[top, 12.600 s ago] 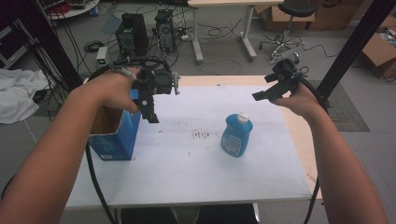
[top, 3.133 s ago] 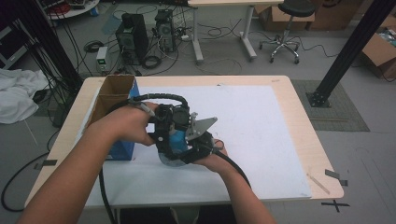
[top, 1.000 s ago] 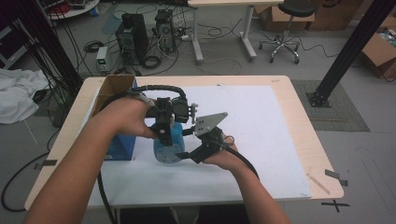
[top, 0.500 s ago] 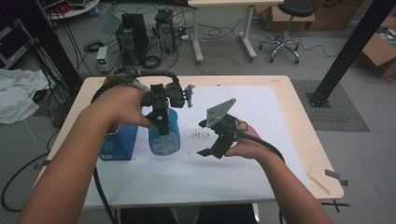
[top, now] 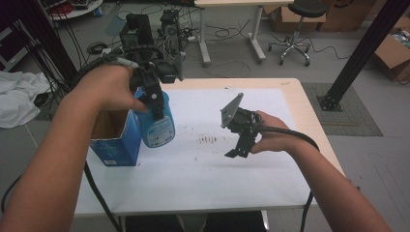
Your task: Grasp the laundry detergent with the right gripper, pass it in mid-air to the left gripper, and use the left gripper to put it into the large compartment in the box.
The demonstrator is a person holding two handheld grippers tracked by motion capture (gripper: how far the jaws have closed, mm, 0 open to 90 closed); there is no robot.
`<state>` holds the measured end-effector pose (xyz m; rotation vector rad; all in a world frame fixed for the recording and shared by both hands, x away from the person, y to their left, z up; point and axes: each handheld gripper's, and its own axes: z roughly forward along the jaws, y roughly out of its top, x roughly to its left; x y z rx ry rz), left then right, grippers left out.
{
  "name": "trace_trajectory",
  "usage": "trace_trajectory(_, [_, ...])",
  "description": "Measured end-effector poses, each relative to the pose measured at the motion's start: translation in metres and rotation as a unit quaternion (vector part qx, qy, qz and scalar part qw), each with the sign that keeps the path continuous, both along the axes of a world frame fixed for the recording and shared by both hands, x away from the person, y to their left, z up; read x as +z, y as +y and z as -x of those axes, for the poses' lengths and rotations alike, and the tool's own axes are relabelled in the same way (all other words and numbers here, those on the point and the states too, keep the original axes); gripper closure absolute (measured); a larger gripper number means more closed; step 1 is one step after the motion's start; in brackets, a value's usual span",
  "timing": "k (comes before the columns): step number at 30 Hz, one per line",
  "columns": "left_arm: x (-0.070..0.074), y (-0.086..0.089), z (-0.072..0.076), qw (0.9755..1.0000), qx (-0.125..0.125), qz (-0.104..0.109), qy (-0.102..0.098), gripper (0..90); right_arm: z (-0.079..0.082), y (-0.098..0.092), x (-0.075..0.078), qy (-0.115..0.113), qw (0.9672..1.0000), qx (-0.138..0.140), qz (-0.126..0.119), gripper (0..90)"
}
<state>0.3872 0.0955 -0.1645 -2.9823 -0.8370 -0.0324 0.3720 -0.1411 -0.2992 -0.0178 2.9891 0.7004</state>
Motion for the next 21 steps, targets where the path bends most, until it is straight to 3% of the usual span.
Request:
trace_trajectory(4, [0.017, 0.014, -0.004, 0.9988, 0.049, 0.002, -0.003, 38.4, -0.004, -0.004, -0.001, -0.003, 0.9991, -0.003, 0.042, 0.0])
trace_trajectory(8, [0.033, 0.030, -0.007, 0.9949, 0.101, 0.006, -0.002, 38.4, -0.007, -0.010, -0.005, -0.005, 0.9965, 0.000, 0.083, 0.0])
trace_trajectory(9, [0.040, 0.038, -0.009, 0.9914, 0.131, 0.007, 0.001, 38.4, -0.007, -0.012, -0.007, -0.005, 0.9957, 0.002, 0.092, 0.0])
trace_trajectory(11, [0.047, 0.046, -0.011, 0.9885, 0.151, 0.003, 0.000, 38.4, -0.008, -0.014, -0.010, -0.007, 0.9941, 0.004, 0.108, 0.0])
trace_trajectory(12, [0.047, 0.046, -0.011, 0.9885, 0.151, 0.003, 0.000, 38.4, -0.008, -0.014, -0.010, -0.007, 0.9941, 0.004, 0.108, 0.0])
trace_trajectory(13, [0.051, 0.050, -0.012, 0.9858, 0.168, 0.003, -0.003, 38.4, -0.008, -0.015, -0.011, -0.007, 0.9935, 0.004, 0.114, 0.0])
trace_trajectory(14, [0.053, 0.053, -0.012, 0.9847, 0.174, 0.002, -0.005, 38.4, -0.008, -0.016, -0.012, -0.008, 0.9928, 0.005, 0.120, 0.0])
trace_trajectory(15, [0.058, 0.062, -0.013, 0.9806, 0.196, 0.002, -0.009, 38.4, -0.008, -0.017, -0.013, -0.007, 0.9924, 0.006, 0.123, 0.0])
trace_trajectory(16, [0.058, 0.062, -0.013, 0.9806, 0.196, 0.002, -0.009, 38.4, -0.008, -0.017, -0.014, -0.007, 0.9922, 0.007, 0.124, 0.0])
trace_trajectory(18, [0.063, 0.071, -0.015, 0.9751, 0.222, 0.005, -0.009, 38.4, -0.007, -0.018, -0.016, -0.008, 0.9913, 0.010, 0.131, 0.0])
trace_trajectory(19, [0.066, 0.080, -0.017, 0.9692, 0.246, 0.010, -0.007, 38.4, -0.007, -0.018, -0.017, -0.007, 0.9912, 0.010, 0.132, 0.0])
trace_trajectory(20, [0.067, 0.083, -0.018, 0.9670, 0.255, 0.011, -0.006, 38.4, -0.007, -0.019, -0.018, -0.007, 0.9909, 0.012, 0.134, 0.0])
trace_trajectory(21, [0.067, 0.083, -0.018, 0.9670, 0.255, 0.011, -0.006, 38.4, -0.007, -0.019, -0.018, -0.007, 0.9909, 0.012, 0.134, 0.0])
